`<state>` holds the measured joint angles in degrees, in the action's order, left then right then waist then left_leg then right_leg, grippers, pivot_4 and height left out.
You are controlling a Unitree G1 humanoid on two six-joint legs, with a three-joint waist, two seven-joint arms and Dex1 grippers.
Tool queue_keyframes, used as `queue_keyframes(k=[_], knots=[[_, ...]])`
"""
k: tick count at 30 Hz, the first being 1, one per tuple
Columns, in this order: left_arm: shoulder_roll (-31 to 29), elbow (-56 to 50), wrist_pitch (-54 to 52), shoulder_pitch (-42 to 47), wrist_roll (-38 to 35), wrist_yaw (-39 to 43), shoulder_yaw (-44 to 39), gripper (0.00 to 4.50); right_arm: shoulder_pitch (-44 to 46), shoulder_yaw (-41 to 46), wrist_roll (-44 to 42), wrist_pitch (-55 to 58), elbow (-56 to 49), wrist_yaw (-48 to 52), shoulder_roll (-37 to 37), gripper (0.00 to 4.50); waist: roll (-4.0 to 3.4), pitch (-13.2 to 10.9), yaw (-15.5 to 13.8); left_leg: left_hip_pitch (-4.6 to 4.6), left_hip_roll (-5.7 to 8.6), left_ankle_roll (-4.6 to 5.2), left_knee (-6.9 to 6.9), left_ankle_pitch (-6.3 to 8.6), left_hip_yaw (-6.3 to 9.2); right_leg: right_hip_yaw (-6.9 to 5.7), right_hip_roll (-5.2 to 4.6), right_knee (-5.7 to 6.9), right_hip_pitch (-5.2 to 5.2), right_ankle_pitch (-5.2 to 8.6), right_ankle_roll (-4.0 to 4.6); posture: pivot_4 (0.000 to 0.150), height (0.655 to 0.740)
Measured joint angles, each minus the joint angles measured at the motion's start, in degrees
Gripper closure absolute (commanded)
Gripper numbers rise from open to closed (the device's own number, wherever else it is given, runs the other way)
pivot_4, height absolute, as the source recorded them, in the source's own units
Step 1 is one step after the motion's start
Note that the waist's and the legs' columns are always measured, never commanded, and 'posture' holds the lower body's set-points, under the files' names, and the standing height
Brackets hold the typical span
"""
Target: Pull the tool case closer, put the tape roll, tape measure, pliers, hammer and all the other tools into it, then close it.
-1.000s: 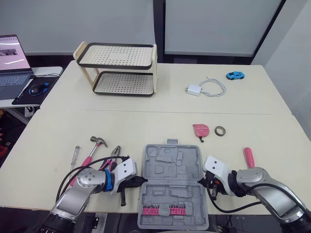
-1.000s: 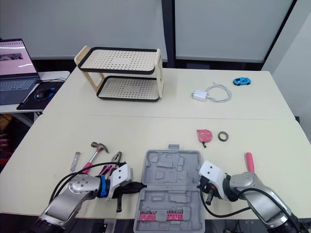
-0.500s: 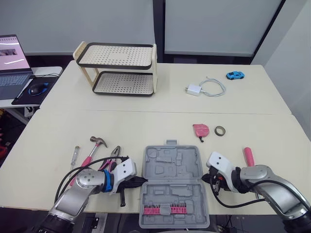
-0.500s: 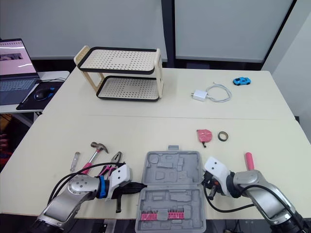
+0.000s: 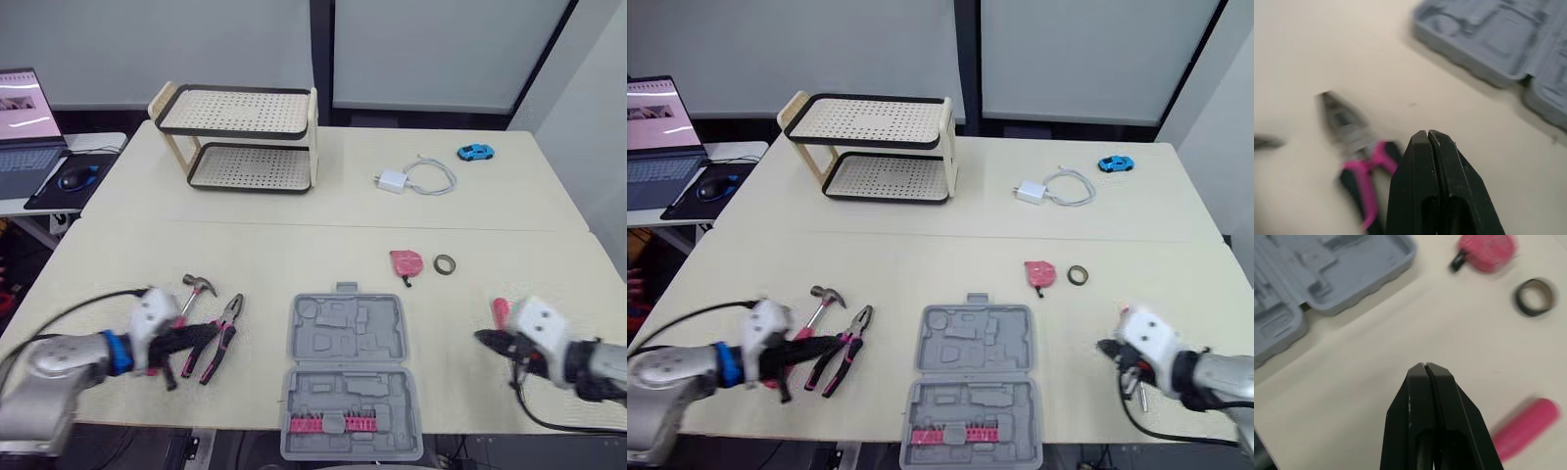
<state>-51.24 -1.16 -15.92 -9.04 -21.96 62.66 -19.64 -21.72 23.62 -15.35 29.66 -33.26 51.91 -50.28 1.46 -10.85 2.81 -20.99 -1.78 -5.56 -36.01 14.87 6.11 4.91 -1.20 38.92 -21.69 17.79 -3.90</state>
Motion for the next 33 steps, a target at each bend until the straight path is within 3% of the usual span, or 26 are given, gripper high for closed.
queue_keyframes(k=[2, 5, 12, 18, 25, 33], knots=[[-0.4, 3.1, -0.2, -0.8, -0.7, -0.8, -3.8, 4.5, -1.6, 4.9, -1.0, -3.3, 2.2, 2.1, 0.6, 4.48, 0.0, 0.0, 0.1, 0.07, 0.0, 0.0, 0.0, 0.0, -0.08, 0.08, 0.0, -0.01, 0.04, 0.01, -0.01, 0.15, 0.735], [-0.7, 11.3, -1.4, -2.4, -0.6, -3.0, -9.0, 3.95, -2.2, 11.1, -1.8, -5.8, 7.8, 3.9, 0.6, 4.5, 0.06, 0.0, 0.5, 0.06, 0.0, 0.0, 0.01, 0.0, -0.11, 0.11, 0.0, -0.01, 0.01, 0.01, 0.02, 0.15, 0.735], [-1.6, 25.7, -1.5, -7.4, 0.3, -5.2, -14.7, 1.74, -2.1, 15.8, -1.5, -10.4, 19.4, 5.6, 0.2, 2.99, 0.14, 0.0, 0.5, 0.07, 0.0, 0.0, 0.04, 0.01, -0.16, 0.14, 0.0, -0.01, -0.03, 0.03, 0.05, 0.15, 0.735], [-1.6, 26.9, 0.7, -8.3, 0.5, -4.5, -14.7, 0.0, -2.6, 15.8, -1.1, -12.7, 23.1, 6.9, -0.7, 1.76, 0.16, 0.0, 0.3, 0.08, 0.0, 0.0, 0.04, 0.0, -0.15, 0.14, -0.01, 0.01, -0.02, 0.03, 0.05, 0.15, 0.735], [-1.6, 25.8, 2.8, -7.9, 0.5, -4.1, -14.6, 0.0, -3.8, 15.1, -1.1, -13.1, 23.5, 8.0, -0.9, 0.04, 0.17, 0.0, 0.4, 0.09, -0.01, 0.0, 0.05, 0.01, -0.24, 0.22, -0.01, 0.0, -0.02, 0.02, 0.05, 0.15, 0.735], [-2.5, 16.2, 3.4, -8.8, -0.5, 2.4, -13.8, 0.0, 0.0, 12.5, -3.8, -9.5, 19.2, 8.8, -2.7, 0.04, 0.16, 0.0, 0.4, 0.1, -0.02, 0.0, 0.04, 0.01, -0.28, 0.26, 0.0, 0.02, -0.02, 0.0, 0.03, 0.15, 0.735]])
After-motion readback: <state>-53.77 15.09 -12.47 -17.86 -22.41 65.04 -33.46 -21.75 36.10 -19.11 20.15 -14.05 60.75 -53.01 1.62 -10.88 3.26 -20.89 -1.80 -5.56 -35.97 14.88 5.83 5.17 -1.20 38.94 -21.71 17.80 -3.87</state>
